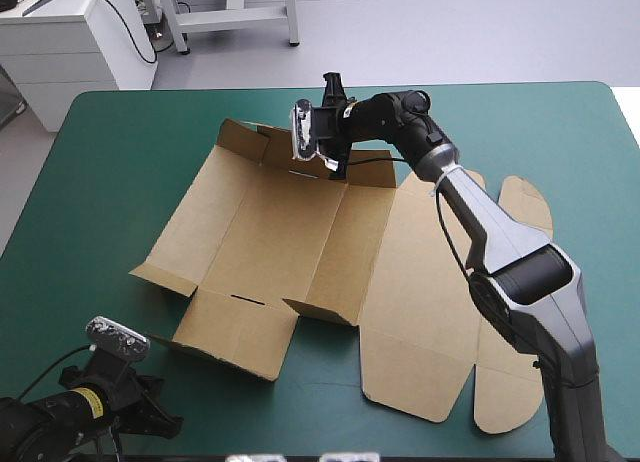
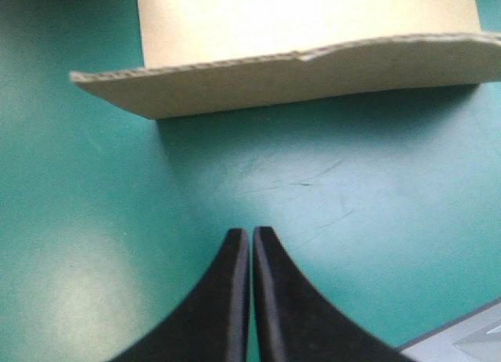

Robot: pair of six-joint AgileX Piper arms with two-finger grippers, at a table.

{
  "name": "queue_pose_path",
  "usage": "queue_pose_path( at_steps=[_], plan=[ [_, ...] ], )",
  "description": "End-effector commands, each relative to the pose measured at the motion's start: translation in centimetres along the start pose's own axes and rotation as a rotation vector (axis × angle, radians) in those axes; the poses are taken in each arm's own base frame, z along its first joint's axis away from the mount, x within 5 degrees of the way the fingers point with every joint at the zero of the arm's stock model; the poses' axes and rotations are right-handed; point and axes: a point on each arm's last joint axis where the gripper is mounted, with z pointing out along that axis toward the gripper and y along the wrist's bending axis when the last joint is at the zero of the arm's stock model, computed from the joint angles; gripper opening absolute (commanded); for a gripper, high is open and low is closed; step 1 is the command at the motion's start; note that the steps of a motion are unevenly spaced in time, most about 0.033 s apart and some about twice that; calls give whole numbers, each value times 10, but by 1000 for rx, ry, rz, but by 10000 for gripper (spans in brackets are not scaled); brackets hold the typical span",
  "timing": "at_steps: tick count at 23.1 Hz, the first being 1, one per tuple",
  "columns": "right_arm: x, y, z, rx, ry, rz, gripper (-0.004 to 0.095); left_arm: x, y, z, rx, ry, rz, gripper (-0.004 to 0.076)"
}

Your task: Fold the box

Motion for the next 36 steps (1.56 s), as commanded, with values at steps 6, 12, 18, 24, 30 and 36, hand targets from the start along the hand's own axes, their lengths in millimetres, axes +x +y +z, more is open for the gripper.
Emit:
queue_pose_path(
  at_steps=[6,12,18,24,30,36],
  plan=[
    [-53,-4,-31,22,-117,-125,-21,-8,-1,-5,11,-57,-12,-8],
    [-69,11,-27,-49,-150,-179,-21,-8,-1,-5,11,-57,-12,-8],
    [-87,24,-26,-131,-225,-221,-21,-8,-2,-5,19,-57,-17,-8],
    [-79,17,-25,-67,-156,-174,-21,-8,-3,-5,34,-58,-25,-8],
    [-73,12,-26,-50,-142,-126,-21,-8,-3,-5,34,-58,-25,-8],
    [-65,8,-27,-46,-126,26,361,-8,-3,-5,32,-58,-20,-8]
  ],
)
